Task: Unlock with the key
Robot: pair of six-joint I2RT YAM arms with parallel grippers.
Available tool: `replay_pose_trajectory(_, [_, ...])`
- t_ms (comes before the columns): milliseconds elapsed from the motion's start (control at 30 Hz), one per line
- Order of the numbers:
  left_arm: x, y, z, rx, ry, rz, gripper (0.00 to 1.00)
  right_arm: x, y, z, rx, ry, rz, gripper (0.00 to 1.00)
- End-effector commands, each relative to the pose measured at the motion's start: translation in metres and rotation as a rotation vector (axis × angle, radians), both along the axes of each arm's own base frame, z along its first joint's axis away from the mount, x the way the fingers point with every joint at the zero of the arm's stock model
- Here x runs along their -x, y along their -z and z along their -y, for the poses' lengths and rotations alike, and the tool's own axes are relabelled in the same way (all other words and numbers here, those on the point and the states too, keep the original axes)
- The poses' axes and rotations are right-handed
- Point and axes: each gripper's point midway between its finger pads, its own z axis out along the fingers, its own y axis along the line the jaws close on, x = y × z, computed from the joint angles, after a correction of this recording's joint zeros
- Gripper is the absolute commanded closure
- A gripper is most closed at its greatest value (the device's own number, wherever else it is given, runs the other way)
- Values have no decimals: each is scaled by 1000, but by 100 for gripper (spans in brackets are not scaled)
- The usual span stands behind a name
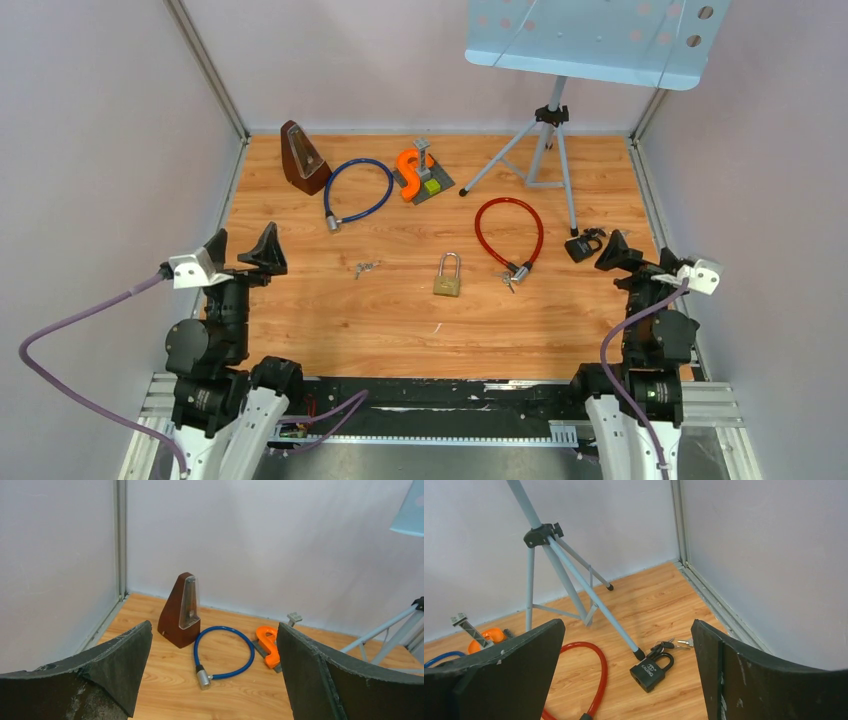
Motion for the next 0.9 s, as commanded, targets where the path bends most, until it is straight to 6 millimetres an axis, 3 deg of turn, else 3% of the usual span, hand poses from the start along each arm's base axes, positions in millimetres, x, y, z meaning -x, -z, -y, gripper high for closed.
replay_pose_trajectory(0, [11, -14, -3, 29, -4, 74, 0, -3, -6, 5, -7, 31, -24, 0])
replay_pose_trajectory(133, [13, -11, -2, 30, 7, 67, 0, -15, 5, 5, -48, 31, -114, 0])
replay_pose_trajectory(300, [20, -9, -8, 40, -12, 73, 0, -39, 33, 4, -185, 53, -308, 0])
replay_pose_trajectory(567, [35, -10, -20, 61, -50, 106, 0, -88, 73, 9, -325, 154, -573, 0])
replay_pose_trajectory(733, [37, -9, -20, 65, -47, 106, 0, -126, 105, 21, -444, 223, -746, 0])
replay_pose_trajectory(867, [36, -7, -20, 61, -49, 99, 0, -156, 120, 41, -562, 305, -844, 0])
